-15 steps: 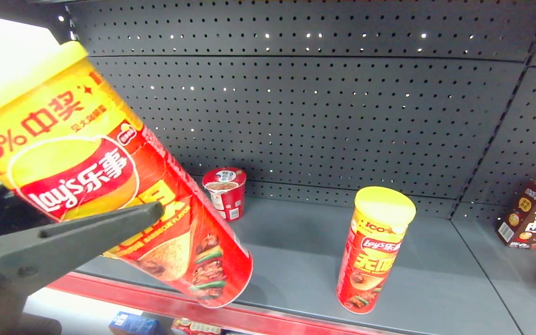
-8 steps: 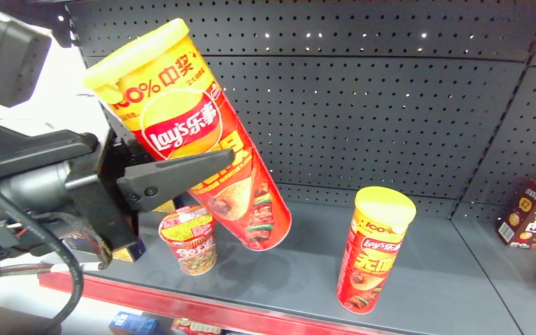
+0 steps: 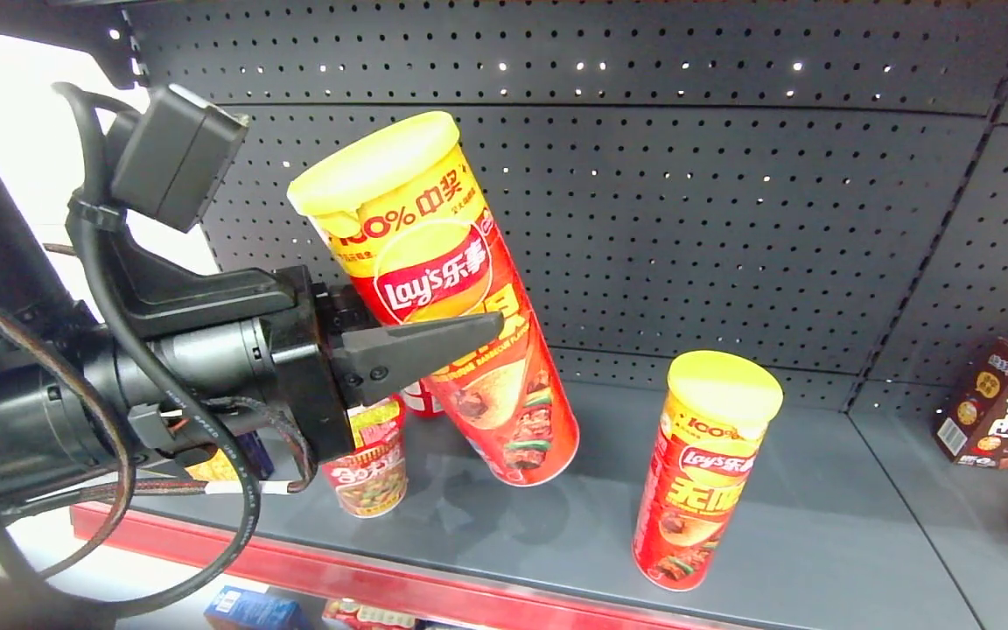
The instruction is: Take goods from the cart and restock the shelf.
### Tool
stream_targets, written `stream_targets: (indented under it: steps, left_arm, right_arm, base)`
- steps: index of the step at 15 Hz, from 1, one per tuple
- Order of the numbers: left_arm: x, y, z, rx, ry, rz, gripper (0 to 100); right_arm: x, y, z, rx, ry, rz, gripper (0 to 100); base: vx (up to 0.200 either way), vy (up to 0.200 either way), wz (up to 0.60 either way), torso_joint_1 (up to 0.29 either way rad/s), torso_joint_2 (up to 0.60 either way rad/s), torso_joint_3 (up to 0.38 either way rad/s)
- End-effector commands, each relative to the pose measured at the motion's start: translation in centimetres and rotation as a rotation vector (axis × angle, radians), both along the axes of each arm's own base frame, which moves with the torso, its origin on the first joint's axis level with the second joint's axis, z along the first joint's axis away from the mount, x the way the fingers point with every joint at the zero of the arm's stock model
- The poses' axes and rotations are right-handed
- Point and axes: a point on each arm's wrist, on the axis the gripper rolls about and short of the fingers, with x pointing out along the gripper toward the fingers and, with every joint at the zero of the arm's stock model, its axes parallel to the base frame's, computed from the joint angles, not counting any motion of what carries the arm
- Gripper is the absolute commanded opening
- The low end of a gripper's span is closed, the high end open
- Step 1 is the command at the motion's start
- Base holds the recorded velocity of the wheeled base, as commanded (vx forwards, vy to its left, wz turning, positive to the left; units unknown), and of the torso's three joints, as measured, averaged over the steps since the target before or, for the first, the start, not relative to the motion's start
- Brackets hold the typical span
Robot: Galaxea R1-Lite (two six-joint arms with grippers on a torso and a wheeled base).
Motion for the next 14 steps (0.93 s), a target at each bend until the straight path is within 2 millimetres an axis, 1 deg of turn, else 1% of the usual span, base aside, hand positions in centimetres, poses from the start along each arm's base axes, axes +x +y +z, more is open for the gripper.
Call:
stream_targets:
  steps: [1, 2, 4, 10, 14]
  left_arm:
    - [0.0, 0.1, -0.3, 0.005, 0.008, -0.017, 0]
    - [-0.1, 0.3, -0.7, 0.017, 0.029, -0.033, 0]
    - [0.2, 0.7, -1.9, 0.038, 0.056, -0.036, 0]
    - [1.2, 0.9, -2.2, 0.020, 0.037, -0.017, 0]
    - [1.6, 1.5, -2.2, 0.016, 0.031, -0.016, 0]
  right_arm:
    - [0.0, 0.0, 0.0, 0.000, 0.000, 0.001, 100]
    - [0.0, 0.0, 0.0, 0.000, 0.000, 0.000, 100]
    - [0.0, 0.0, 0.0, 0.000, 0.002, 0.000, 100]
    - [0.0, 0.0, 0.0, 0.000, 0.000, 0.000, 100]
    - [0.0, 0.0, 0.0, -0.007, 0.004, 0.012, 100]
  base:
    - [0.000, 0.000, 0.00, 0.000, 0.00, 0.000]
    - [0.000, 0.000, 0.00, 0.000, 0.00, 0.000]
    - [0.000, 0.000, 0.00, 0.000, 0.00, 0.000]
    - [0.000, 0.000, 0.00, 0.000, 0.00, 0.000]
    - [0.000, 0.000, 0.00, 0.000, 0.00, 0.000]
